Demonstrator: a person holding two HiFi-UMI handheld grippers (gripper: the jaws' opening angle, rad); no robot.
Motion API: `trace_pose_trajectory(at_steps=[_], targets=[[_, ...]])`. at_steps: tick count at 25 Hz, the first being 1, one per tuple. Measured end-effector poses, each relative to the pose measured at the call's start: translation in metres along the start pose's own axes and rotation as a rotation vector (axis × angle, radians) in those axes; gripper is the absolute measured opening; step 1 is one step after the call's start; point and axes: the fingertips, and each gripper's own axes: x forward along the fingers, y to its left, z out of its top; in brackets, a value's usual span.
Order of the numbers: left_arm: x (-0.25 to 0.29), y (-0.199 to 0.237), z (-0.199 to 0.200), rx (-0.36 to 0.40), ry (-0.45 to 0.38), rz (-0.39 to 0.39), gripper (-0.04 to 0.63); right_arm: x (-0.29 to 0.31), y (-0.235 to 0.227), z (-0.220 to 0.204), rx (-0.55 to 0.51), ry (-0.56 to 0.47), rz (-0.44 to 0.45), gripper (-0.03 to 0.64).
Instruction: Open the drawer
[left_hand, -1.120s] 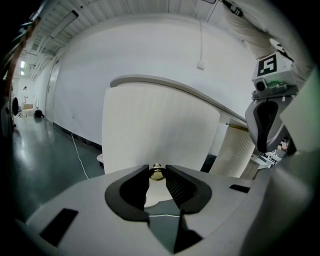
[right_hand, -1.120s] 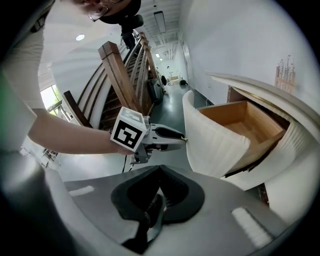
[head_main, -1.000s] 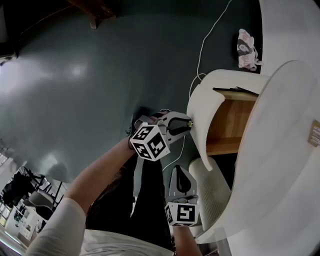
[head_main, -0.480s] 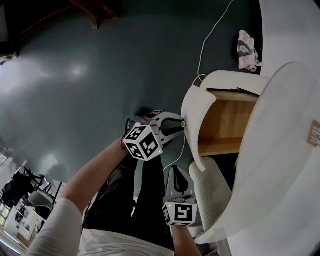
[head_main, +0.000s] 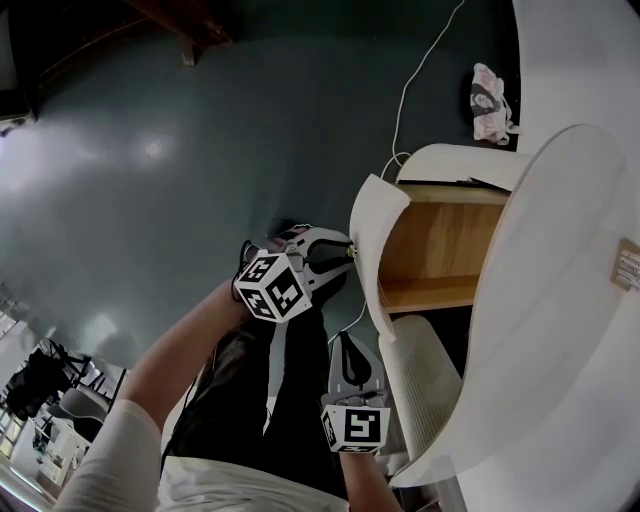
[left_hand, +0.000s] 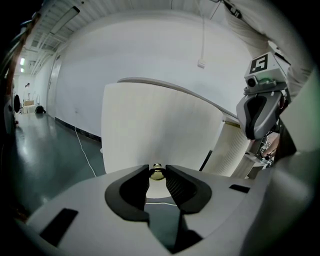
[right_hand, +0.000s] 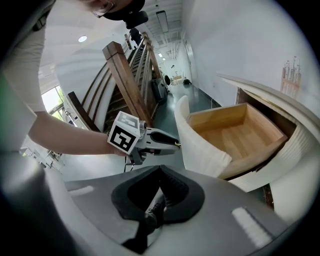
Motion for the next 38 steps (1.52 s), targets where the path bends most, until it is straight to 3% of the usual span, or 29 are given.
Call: trace_pose_trajectory(at_steps=[14,19,30,38], targets=[[-0.016,0.004,-0.013,-0.028,0.035,0.027,0.11,-0.003,0.016,0.006,0.005,-0.008,0.032,0.011],[-0.034,0.0,-0.004,-0.08,0.045,0.033,0.146,-0.013,0.024,0.021,0.012,-0.012,0.043,0.011],[-0.083,0.005,0.06,-0.154,0.004,0.064,0.161,-0.047,0.01,0.072,-0.018,-0.047,0.014,0.011],[-0.131,0.003,0.132,-0.133,0.013,0.093,0.155,-0.094,0.001,0.13,0.028,-0.085,-0.02,0.011]])
